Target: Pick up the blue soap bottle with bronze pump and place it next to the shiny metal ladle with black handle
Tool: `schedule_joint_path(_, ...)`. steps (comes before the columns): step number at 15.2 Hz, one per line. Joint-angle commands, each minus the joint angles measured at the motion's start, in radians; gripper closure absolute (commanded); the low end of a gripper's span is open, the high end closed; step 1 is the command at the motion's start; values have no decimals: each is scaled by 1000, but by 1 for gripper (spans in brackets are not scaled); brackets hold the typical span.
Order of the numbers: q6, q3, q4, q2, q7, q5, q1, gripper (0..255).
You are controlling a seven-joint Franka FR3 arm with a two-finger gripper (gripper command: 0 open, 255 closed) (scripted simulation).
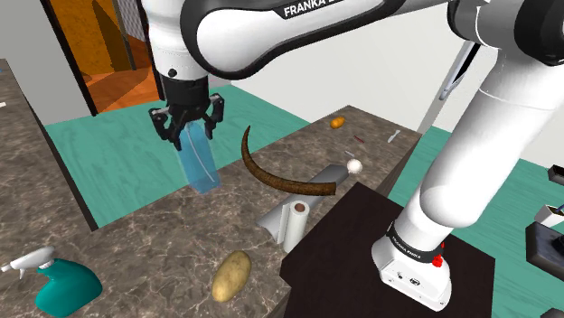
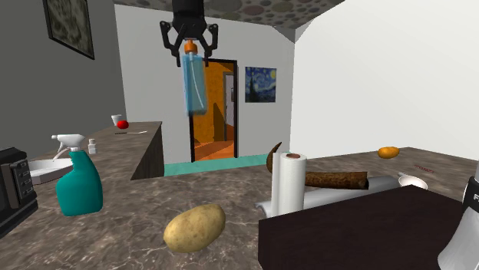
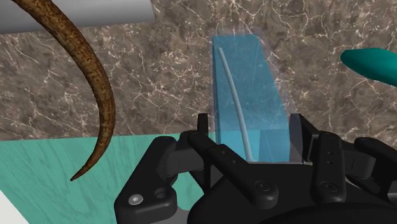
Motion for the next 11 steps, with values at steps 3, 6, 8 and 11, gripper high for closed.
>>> schedule_joint_path(3,43,-53,-110,-106,-130,79,-50,255)
schedule_joint_path(6,64,-105,-181,-177,-226,126,-75,255)
schedule_joint_path(8,75,-141,-223,-216,-288,151,-89,255)
schedule_joint_path(11,88,-197,-276,-266,-377,176,-109,255)
